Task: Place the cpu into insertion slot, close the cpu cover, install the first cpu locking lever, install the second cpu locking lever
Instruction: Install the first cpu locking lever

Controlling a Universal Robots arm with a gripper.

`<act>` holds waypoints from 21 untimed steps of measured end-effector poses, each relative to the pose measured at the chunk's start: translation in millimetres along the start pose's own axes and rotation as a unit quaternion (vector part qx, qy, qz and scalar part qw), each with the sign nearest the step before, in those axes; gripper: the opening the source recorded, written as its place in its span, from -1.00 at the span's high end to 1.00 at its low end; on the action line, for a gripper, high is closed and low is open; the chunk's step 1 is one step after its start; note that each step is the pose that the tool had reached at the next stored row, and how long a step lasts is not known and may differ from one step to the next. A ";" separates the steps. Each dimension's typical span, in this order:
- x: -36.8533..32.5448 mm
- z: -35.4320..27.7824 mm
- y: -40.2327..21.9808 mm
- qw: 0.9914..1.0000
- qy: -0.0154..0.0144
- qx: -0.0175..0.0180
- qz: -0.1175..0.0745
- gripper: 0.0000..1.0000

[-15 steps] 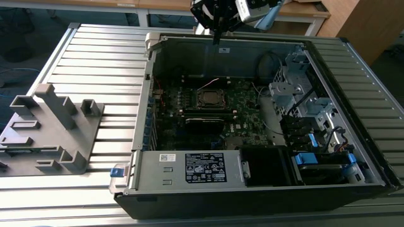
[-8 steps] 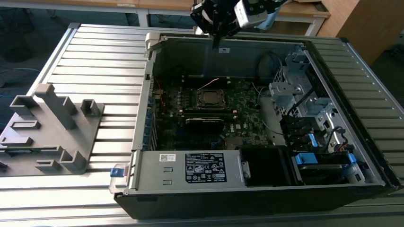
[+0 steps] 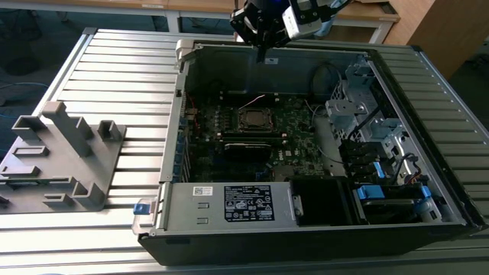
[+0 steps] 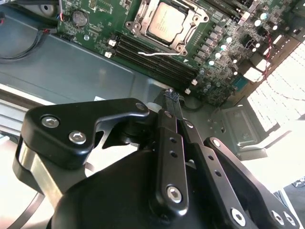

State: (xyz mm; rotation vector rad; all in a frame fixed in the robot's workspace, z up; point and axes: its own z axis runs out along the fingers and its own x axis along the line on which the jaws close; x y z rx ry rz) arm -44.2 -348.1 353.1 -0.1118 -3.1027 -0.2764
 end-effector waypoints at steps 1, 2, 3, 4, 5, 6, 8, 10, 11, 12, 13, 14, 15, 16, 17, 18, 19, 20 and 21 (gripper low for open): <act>0.0 0.0 0.0 1.000 0.000 0.000 0.000 0.79; 0.0 0.3 -0.1 1.000 0.000 0.000 0.000 0.79; 0.0 0.4 -0.1 1.000 0.000 0.000 0.000 0.79; 0.0 0.4 -0.1 1.000 0.000 0.000 0.000 0.79; 0.0 0.4 -0.1 1.000 0.000 0.000 0.000 0.79; 0.0 0.5 -0.1 1.000 0.000 0.000 0.000 0.79; 0.0 0.5 -0.1 1.000 0.000 0.000 0.000 0.79; 0.0 0.5 -0.1 1.000 0.000 0.000 0.000 0.79; 0.0 0.5 -0.1 1.000 0.000 0.000 0.000 0.79; 0.0 0.7 -0.1 1.000 0.000 0.000 0.000 0.79; -0.1 1.2 -0.2 1.000 0.000 0.000 0.000 0.79; -0.1 2.0 -0.4 1.000 0.000 0.000 0.000 0.79; -0.1 3.0 -0.6 1.000 0.000 0.000 0.000 0.79; -0.1 4.3 -0.8 1.000 0.000 0.000 0.000 0.79; -0.2 6.0 -1.1 1.000 0.000 0.000 0.000 0.79; -0.2 7.8 -1.4 1.000 0.000 0.000 0.000 0.79; -0.3 9.7 -1.7 1.000 0.000 0.000 0.000 0.79; -0.4 11.4 -2.0 1.000 0.000 0.000 0.000 0.79; -0.4 13.2 -2.4 1.000 0.000 0.000 0.000 0.79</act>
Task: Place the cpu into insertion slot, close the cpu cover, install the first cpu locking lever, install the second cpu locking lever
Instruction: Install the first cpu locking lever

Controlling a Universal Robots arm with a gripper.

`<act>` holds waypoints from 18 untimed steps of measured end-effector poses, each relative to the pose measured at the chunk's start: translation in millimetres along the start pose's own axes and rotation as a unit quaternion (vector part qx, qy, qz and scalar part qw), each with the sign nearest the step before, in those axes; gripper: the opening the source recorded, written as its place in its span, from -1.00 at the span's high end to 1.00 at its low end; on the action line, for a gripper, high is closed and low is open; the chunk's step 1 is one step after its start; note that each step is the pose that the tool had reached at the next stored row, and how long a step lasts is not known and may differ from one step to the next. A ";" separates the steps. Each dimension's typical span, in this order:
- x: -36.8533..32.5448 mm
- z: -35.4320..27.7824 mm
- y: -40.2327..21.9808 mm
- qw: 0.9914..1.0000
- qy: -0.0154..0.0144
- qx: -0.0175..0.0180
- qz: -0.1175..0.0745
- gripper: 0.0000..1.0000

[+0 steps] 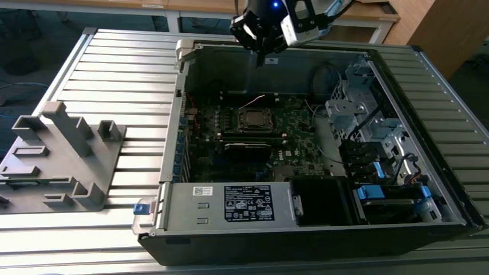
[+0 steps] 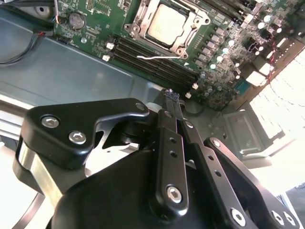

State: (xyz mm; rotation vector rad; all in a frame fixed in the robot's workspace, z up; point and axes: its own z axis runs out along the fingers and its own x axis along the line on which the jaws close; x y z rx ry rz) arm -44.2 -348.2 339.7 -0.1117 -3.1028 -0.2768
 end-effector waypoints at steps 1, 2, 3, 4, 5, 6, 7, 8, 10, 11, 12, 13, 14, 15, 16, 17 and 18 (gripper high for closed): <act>0.0 1.8 -0.3 1.000 0.000 0.000 0.000 0.79; -0.1 3.6 -0.6 1.000 0.000 0.000 0.000 0.79; -0.1 5.4 -0.9 1.000 0.000 0.000 0.000 0.79; -0.2 7.1 -1.2 1.000 0.000 0.000 0.000 0.79; -0.2 8.9 -1.6 1.000 0.000 0.000 0.000 0.79; -0.3 10.8 -1.9 1.000 0.000 0.000 0.000 0.79; -0.4 12.5 -2.2 1.000 0.000 0.000 0.000 0.79; -0.4 14.3 -2.6 1.000 0.000 0.000 0.000 0.79; -0.5 17.9 -3.2 1.000 0.000 0.000 0.000 0.79; -0.6 19.7 -3.5 1.000 0.000 0.000 0.000 0.79; -0.6 21.4 -3.9 1.000 0.000 0.000 0.000 0.79; -0.7 23.3 -4.2 1.000 0.000 0.000 0.000 0.79; -0.7 25.1 -4.5 1.000 0.000 0.000 0.000 0.79; -0.8 26.2 -4.7 1.000 0.000 0.000 0.000 0.79; -0.8 27.5 -4.9 1.000 0.000 0.000 0.000 0.79; -0.8 29.1 -5.3 1.000 0.000 0.000 0.000 0.79; -0.9 30.9 -5.6 1.000 0.000 0.000 0.000 0.79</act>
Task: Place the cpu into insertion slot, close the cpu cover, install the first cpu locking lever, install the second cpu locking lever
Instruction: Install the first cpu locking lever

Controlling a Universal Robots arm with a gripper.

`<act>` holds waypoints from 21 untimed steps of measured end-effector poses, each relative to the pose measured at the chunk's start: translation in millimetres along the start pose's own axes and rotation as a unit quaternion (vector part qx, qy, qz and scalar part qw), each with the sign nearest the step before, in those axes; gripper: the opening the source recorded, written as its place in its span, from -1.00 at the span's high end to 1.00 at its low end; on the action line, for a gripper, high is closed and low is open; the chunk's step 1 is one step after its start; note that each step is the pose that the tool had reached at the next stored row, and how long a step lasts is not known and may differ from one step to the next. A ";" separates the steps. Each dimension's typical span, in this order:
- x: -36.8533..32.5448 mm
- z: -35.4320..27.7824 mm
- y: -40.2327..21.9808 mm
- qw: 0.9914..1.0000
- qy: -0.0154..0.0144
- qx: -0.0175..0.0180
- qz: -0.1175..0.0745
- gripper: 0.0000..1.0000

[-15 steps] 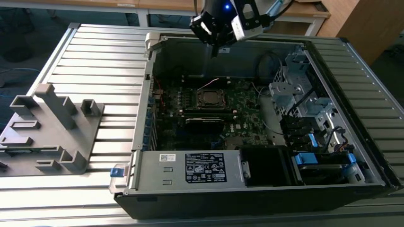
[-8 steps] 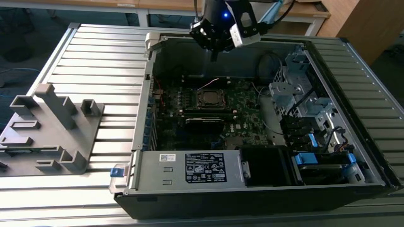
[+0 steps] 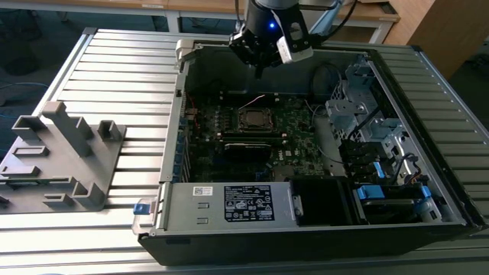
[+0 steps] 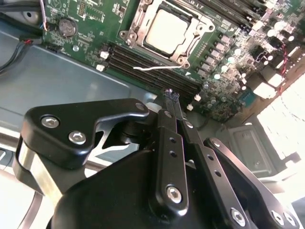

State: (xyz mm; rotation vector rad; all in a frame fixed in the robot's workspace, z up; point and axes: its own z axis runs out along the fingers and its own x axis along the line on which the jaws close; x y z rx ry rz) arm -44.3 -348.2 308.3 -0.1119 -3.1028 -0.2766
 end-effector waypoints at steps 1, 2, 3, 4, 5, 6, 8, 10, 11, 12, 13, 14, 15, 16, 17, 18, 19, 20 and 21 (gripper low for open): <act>0.0 1.9 -0.3 1.000 0.000 0.000 0.000 0.79; -0.1 3.7 -0.6 1.000 0.000 0.000 0.000 0.79; -0.1 5.5 -0.9 1.000 0.000 0.000 0.000 0.79; -0.1 7.2 -1.3 1.000 0.000 0.000 0.000 0.79; -0.1 9.0 -1.6 1.000 0.000 0.000 0.000 0.79; -0.2 10.8 -1.9 1.000 0.000 0.000 0.000 0.79; -0.2 14.5 -2.6 1.000 0.000 0.000 0.000 0.79; -0.2 17.6 -3.2 1.000 0.000 0.000 0.000 0.79; -0.2 19.0 -3.7 1.000 0.000 0.000 0.000 0.79; -0.2 20.4 -4.1 1.000 0.000 0.000 0.000 0.79; -0.1 21.9 -4.6 1.000 0.000 0.000 0.000 0.79; -0.1 23.4 -5.1 1.000 0.000 0.000 0.000 0.79; -0.1 25.1 -5.6 1.000 0.000 0.000 0.000 0.79; -0.1 26.6 -6.0 1.000 0.000 0.000 0.000 0.79; -0.2 27.6 -6.2 1.000 0.000 0.000 0.000 0.79; -0.2 27.8 -6.3 1.000 0.000 0.000 0.000 0.79; -0.2 27.8 -6.2 1.000 0.000 0.000 0.000 0.79; -0.2 27.8 -6.3 1.000 0.000 0.000 0.000 0.79; -0.2 27.8 -6.3 1.000 0.000 0.000 0.000 0.79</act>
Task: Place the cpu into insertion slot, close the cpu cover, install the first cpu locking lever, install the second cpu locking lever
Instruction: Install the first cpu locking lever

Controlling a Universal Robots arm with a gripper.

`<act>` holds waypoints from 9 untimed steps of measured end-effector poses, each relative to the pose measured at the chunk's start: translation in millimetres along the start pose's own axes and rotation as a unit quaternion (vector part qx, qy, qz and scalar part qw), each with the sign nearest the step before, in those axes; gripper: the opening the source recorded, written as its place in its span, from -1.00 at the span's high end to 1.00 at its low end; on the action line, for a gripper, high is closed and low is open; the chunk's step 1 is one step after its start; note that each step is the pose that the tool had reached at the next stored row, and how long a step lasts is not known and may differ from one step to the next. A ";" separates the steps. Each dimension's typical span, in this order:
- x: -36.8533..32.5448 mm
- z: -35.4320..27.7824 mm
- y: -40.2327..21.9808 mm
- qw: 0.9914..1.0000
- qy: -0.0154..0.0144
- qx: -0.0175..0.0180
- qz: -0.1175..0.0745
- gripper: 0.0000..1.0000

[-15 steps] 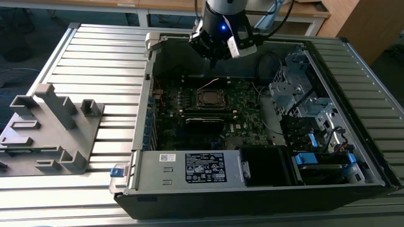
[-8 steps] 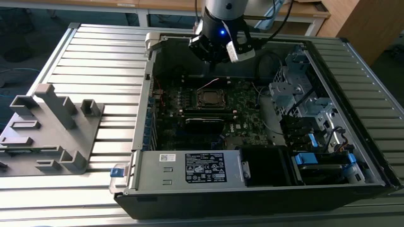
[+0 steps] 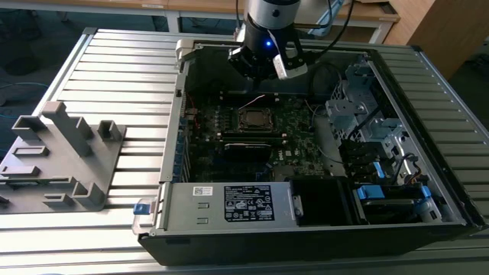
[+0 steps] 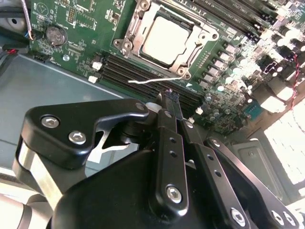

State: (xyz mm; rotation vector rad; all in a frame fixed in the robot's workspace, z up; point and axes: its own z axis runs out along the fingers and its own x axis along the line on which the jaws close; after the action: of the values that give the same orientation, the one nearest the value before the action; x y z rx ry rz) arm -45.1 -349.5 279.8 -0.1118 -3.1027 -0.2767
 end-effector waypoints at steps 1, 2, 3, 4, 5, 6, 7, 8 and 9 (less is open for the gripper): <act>0.0 0.2 0.0 1.000 0.000 0.000 0.000 0.79; -0.1 1.2 -0.2 1.000 0.000 0.000 0.000 0.79; -0.1 2.8 -0.4 1.000 0.000 0.000 0.000 0.79; -0.1 4.4 -0.7 1.000 0.000 0.000 0.000 0.79; -0.1 6.2 -0.9 1.000 0.000 0.000 0.000 0.79; -0.1 8.0 -1.2 1.000 0.000 0.000 0.000 0.79; -0.1 9.9 -1.5 1.000 0.000 -0.001 0.000 0.79; -0.1 11.7 -1.8 1.000 0.000 -0.001 0.000 0.79; -0.1 13.5 -2.1 1.000 0.000 -0.002 0.000 0.79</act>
State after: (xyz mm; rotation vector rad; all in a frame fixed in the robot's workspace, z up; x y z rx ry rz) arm -45.4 -349.2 266.2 -0.1118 -3.1022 -0.2824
